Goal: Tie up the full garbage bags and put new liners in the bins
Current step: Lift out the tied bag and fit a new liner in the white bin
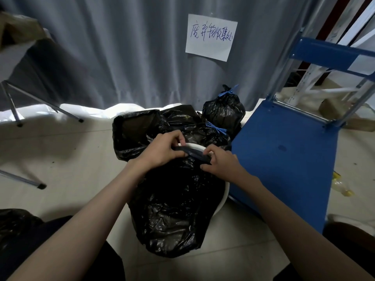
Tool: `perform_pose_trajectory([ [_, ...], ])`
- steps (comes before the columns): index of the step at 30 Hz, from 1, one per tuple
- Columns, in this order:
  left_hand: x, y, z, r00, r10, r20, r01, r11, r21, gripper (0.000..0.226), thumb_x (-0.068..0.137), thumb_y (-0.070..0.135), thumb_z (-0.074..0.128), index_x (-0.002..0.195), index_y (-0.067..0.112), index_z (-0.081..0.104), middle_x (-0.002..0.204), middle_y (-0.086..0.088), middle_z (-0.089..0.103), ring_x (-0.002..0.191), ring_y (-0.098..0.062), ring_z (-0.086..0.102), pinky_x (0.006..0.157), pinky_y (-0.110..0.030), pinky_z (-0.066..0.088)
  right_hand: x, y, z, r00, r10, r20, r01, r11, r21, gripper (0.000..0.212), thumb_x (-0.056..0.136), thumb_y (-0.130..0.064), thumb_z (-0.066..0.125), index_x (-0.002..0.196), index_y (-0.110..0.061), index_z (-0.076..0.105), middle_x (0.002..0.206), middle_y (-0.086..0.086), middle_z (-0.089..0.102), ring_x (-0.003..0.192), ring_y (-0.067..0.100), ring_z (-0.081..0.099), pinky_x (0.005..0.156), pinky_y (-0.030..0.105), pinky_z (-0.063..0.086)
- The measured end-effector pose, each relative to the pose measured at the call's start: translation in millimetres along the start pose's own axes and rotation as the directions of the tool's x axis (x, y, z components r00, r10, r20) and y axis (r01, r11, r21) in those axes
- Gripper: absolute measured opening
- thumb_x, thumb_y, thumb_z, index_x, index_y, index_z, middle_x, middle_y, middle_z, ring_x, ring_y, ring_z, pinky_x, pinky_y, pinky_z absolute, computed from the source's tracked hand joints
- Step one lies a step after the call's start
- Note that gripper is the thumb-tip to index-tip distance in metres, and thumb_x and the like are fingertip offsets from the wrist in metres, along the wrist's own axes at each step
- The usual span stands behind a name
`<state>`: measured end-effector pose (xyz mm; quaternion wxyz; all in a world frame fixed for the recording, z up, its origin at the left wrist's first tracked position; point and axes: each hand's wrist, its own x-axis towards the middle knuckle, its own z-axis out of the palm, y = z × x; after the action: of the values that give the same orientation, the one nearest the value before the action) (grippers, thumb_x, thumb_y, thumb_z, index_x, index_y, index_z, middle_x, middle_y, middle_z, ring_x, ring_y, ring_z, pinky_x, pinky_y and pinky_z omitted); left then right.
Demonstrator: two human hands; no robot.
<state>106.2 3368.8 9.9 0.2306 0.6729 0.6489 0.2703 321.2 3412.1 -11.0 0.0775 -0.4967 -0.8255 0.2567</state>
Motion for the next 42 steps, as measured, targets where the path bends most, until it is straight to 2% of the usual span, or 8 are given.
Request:
perform_pose_trajectory([
  [5,4.4,-4.5,-4.2,0.997,0.074,0.021,-0.075,0.994,0.077,0.018,0.073,0.013,0.082,0.085,0.020,0.071,0.092,0.003,0.061,0.084,-0.010,0.058,0.078,-0.020,0.043,1.6,4.7,-0.7,0.980,0.032,-0.198,0.005,0.983,0.183,0.010,0.083,-0.019,0.067,0.083,-0.026,0.060,0.068,-0.007,0.060,0.076,0.015,0.061,0.076,0.039,0.053],
  [9,5.7,-5.8,-5.6,0.999,0.038,0.003,-0.038,0.996,0.079,0.021,0.072,0.013,0.085,0.090,0.019,0.075,0.081,0.007,0.057,0.072,-0.001,0.053,0.069,-0.011,0.037,4.2,12.0,-8.7,0.956,0.062,-0.285,0.013,0.967,0.254,0.020,0.082,-0.006,0.067,0.084,-0.019,0.053,0.067,-0.002,0.059,0.070,0.011,0.055,0.067,0.029,0.044],
  [15,7.2,8.7,-8.7,0.999,-0.012,-0.032,0.003,0.969,-0.246,0.022,0.074,0.009,0.084,0.084,0.011,0.064,0.074,-0.004,0.067,0.065,-0.002,0.059,0.067,-0.010,0.047,7.6,22.2,-14.8,0.905,0.163,-0.394,-0.013,0.934,0.357,0.033,0.075,0.005,0.069,0.073,-0.018,0.046,0.079,0.013,0.063,0.068,0.023,0.057,0.056,0.018,0.041],
  [20,16.9,-0.6,-4.3,0.990,0.063,-0.128,-0.075,0.993,-0.089,0.031,0.080,-0.005,0.067,0.071,0.023,0.058,0.081,-0.003,0.069,0.079,-0.017,0.065,0.078,-0.027,0.050,4.4,26.6,-26.0,0.878,0.094,-0.468,0.040,0.962,0.268,0.043,0.072,0.011,0.062,0.064,-0.028,0.047,0.081,-0.004,0.053,0.078,0.014,0.053,0.065,0.005,0.034],
  [25,22.9,-5.5,8.9,0.989,0.046,-0.144,-0.011,0.971,0.239,0.034,0.079,-0.007,0.055,0.085,0.020,0.075,0.095,0.003,0.063,0.094,-0.020,0.060,0.086,-0.032,0.047,1.1,32.5,-18.2,0.927,0.024,-0.374,0.034,0.988,0.149,0.048,0.080,0.011,0.051,0.067,-0.034,0.063,0.097,-0.002,0.051,0.076,0.006,0.050,0.063,0.014,0.035],
  [28,27.3,-10.2,17.9,0.991,0.027,-0.128,0.033,0.895,0.445,0.039,0.083,-0.001,0.056,0.110,0.022,0.072,0.111,-0.005,0.062,0.106,-0.028,0.057,0.089,-0.039,0.045,2.1,33.6,-12.3,0.953,0.057,-0.298,-0.046,0.998,0.044,0.039,0.086,0.008,0.051,0.098,-0.024,0.070,0.105,0.001,0.049,0.090,0.017,0.053,0.069,0.027,0.043],
  [33,28.4,-16.7,32.3,0.990,-0.112,-0.083,0.140,0.779,0.612,0.042,0.094,0.020,0.052,0.136,0.022,0.053,0.135,-0.004,0.044,0.123,-0.028,0.042,0.100,-0.042,0.035,5.4,37.4,0.9,0.985,0.155,-0.077,-0.161,0.983,-0.089,0.047,0.094,-0.011,0.052,0.141,-0.018,0.048,0.127,0.010,0.044,0.121,0.029,0.043,0.087,0.042,0.047],
  [42,24.3,-23.0,34.3,0.953,-0.299,-0.052,0.265,0.735,0.625,0.044,0.098,0.037,0.041,0.124,0.009,0.061,0.134,-0.012,0.044,0.125,-0.033,0.041,0.105,-0.048,0.033,10.4,47.5,1.0,0.946,0.299,0.122,-0.281,0.949,-0.145,0.028,0.096,-0.029,0.045,0.101,-0.008,0.064,0.101,0.008,0.061,0.092,0.025,0.059,0.081,0.038,0.051],
])
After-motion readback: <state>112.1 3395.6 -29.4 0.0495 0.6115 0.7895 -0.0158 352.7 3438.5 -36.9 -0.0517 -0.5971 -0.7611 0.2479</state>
